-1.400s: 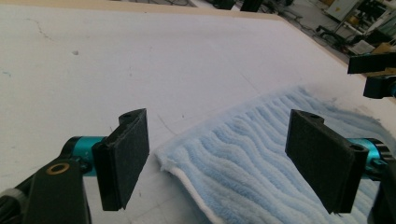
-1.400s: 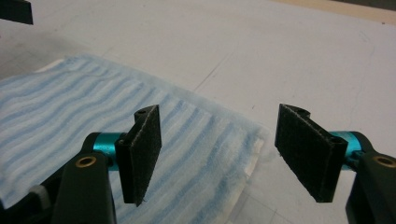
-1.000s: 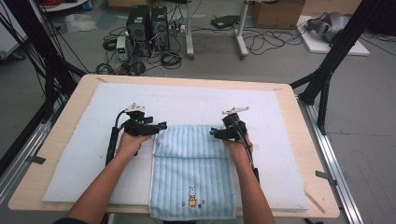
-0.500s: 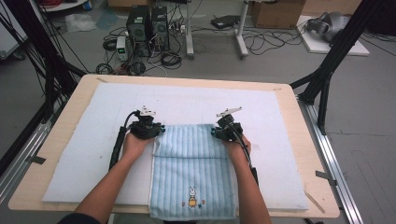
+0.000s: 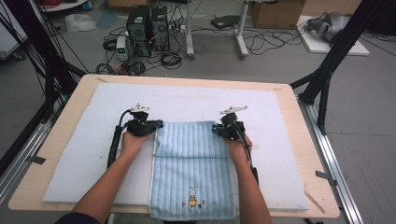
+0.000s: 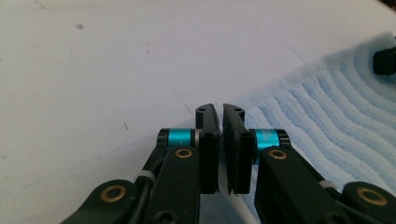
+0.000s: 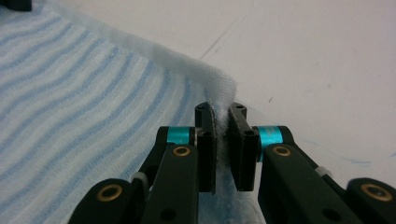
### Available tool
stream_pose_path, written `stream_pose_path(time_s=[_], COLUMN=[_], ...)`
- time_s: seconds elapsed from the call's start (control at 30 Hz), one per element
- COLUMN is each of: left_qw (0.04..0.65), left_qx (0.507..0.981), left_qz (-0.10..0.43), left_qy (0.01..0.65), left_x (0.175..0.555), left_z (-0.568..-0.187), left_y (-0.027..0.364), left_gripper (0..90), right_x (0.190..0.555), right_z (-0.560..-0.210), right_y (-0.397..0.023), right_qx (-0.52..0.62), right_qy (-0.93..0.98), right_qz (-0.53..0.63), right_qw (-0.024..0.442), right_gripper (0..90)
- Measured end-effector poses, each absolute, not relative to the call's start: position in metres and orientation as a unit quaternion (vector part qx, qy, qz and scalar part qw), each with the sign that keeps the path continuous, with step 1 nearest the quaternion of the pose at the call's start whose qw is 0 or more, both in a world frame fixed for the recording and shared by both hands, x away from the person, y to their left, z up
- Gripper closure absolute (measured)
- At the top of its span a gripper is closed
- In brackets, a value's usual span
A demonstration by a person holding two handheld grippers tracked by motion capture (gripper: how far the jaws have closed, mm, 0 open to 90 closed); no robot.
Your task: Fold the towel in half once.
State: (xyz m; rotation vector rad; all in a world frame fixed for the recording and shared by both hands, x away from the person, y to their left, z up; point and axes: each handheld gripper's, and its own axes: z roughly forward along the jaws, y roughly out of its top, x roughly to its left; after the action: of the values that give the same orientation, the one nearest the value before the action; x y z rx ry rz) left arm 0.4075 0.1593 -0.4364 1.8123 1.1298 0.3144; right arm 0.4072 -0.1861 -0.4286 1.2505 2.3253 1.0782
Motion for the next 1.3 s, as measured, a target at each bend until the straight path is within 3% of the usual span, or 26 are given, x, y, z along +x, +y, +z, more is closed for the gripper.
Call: stream_pose_path(time_s=[0.5, 0.9, 1.3], left_qw=[0.542, 0.536, 0.513], left_qx=[0.732, 0.744, 0.768], left_qz=[0.064, 0.040, 0.012], left_qy=[0.407, 0.397, 0.384], left_x=[0.353, 0.310, 0.287], left_z=[-0.405, -0.426, -0.445], left_y=[0.174, 0.179, 0.172], left_gripper=[84.6, 84.6, 84.3], right_x=[0.345, 0.300, 0.279], right_z=[-0.389, -0.414, -0.436], right_y=[-0.206, -0.215, -0.222], right_qx=[0.374, 0.349, 0.342], right_qy=[0.796, 0.811, 0.835], right_qz=[0.451, 0.454, 0.419], right_qw=[0.150, 0.122, 0.099], right_gripper=[82.9, 82.9, 82.7])
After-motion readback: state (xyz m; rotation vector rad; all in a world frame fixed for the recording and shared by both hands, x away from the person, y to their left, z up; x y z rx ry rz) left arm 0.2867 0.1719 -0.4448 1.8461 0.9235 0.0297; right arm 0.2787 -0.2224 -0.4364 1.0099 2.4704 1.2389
